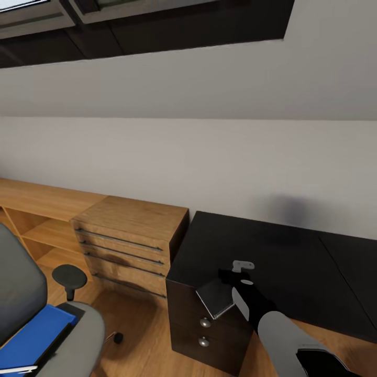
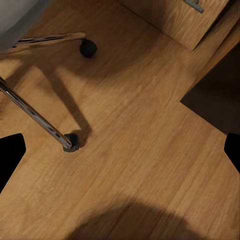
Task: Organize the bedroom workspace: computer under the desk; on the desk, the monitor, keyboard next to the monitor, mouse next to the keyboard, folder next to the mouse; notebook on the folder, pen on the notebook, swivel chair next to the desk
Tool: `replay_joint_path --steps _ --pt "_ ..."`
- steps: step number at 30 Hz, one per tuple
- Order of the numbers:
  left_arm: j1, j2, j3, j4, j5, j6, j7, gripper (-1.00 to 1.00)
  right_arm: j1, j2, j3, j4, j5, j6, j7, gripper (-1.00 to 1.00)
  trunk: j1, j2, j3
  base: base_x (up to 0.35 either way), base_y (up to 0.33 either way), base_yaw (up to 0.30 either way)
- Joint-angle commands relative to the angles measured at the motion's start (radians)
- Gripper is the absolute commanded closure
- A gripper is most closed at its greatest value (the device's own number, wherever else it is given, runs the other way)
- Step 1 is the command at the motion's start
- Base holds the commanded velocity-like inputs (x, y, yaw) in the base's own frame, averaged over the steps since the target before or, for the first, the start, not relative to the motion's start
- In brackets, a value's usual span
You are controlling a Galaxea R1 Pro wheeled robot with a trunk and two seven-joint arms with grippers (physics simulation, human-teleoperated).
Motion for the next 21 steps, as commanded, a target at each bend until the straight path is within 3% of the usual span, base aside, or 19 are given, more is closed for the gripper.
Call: replay_joint_path --steps 1,17,21 --pt "-0.001 0.0 0.002 0.0 -0.003 -0.003 0.003 -1.0 0.0 0.001 -0.005 -0.002 -0.001 0.005 -0.001 -1.0 -0.004 0.007 0.002 0.0 0.0 0.0" --pt "-0.001 0.0 0.002 0.0 -0.003 -0.003 0.003 -1.0 0.0 0.001 -0.005 -0.003 -0.002 0.005 -0.002 -1.0 -0.065 0.119 0.052 0.0 0.0 0.0" --pt "-0.001 0.0 0.002 0.0 -0.003 -0.003 0.003 -1.0 0.0 0.001 -0.005 -0.004 -0.004 0.004 -0.001 -1.0 -0.065 0.119 0.052 0.0 0.0 0.0"
